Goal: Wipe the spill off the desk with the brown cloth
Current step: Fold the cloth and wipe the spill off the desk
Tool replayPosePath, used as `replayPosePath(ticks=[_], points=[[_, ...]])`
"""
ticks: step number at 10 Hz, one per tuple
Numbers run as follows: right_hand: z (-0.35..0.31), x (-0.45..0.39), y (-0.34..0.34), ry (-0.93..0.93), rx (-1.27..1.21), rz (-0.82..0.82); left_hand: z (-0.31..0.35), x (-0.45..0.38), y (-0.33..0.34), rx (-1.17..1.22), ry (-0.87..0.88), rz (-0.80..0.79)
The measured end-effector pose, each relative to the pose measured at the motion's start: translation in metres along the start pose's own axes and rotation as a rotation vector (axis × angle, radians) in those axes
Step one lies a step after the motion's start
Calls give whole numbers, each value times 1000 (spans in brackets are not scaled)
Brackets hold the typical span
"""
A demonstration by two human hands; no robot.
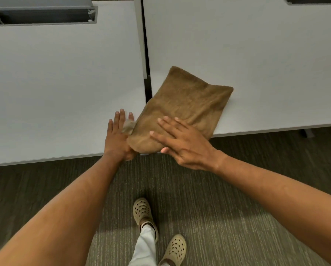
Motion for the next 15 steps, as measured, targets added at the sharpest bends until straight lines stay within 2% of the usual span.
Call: replayPosePath(ticks=[1,3,4,5,6,7,9,10,11,13,15], points=[[-16,-17,4,0,19,33,-3,1,0,-17,10,-11],[10,13,6,44,37,124,-3,1,1,-2,23,36],[50,57,3,141,12,135,-3,0,0,34,-16,91],[83,92,-4,234,-7,132,-1,1,1,39,-23,81],[132,142,-13,414,-50,147,-3,1,2,33,-24,72],[153,165,-15,488,-86,173,-3,0,3,27,-26,79],[129,132,-14,282,-96,236,-4,-2,6,9,-48,100],[84,83,-6,136,-101,252,-3,-2,6,24,-40,88],[71,71,-2,134,-107,254,-5,-2,6,26,-37,89],[110,121,-7,264,-1,249,-5,-2,5,22,-33,96],[141,157,-13,392,-45,255,-4,-1,5,26,-33,99]])
Point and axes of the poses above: each hand's wrist, its own x-axis away from the middle knuckle, its own y-axis out of the palm, z = x × y, the point moved 6 cm from there along -x, towards the middle knuckle, and after that the axes turned 1 degree about x, right-handed, at the moved point
